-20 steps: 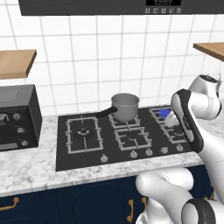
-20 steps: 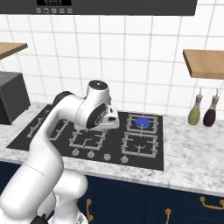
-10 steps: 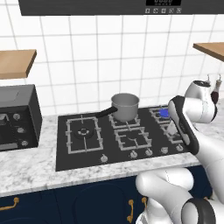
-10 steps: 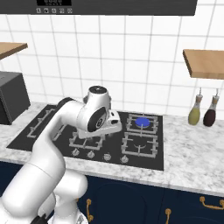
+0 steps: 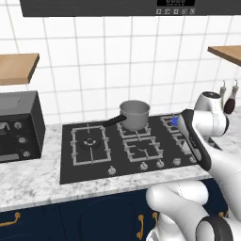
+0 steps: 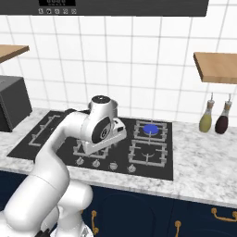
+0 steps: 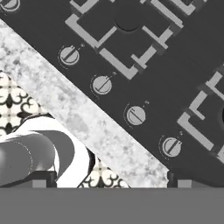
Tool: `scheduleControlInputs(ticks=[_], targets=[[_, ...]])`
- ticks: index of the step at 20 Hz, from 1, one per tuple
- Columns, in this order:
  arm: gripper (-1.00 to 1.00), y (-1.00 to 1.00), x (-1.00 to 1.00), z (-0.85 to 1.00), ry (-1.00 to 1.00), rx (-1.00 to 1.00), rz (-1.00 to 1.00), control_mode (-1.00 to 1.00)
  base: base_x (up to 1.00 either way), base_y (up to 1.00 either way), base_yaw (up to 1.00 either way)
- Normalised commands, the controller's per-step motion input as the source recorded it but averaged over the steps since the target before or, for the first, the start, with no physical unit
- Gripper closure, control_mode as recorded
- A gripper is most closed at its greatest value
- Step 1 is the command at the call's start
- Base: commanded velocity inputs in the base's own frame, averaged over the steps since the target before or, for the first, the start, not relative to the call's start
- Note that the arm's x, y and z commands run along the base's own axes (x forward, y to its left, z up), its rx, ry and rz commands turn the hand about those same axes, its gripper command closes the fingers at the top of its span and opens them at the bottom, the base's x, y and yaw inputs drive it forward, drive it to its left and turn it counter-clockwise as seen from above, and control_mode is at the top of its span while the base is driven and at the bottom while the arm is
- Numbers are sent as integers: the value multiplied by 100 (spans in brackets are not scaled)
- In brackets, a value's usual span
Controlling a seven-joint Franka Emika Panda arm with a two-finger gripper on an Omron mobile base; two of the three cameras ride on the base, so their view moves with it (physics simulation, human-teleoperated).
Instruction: Turn off the rear right burner of the stove.
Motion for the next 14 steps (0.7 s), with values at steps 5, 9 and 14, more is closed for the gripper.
scheduleControlInputs(ticks=[5,9,14], targets=[[-100,0,11,-28,1,-3,30,-100,0,0,0],[-100,0,18,-21,6,-5,28,-100,0,0,0],[-100,0,9,-18,4,-7,28,-100,0,0,0]])
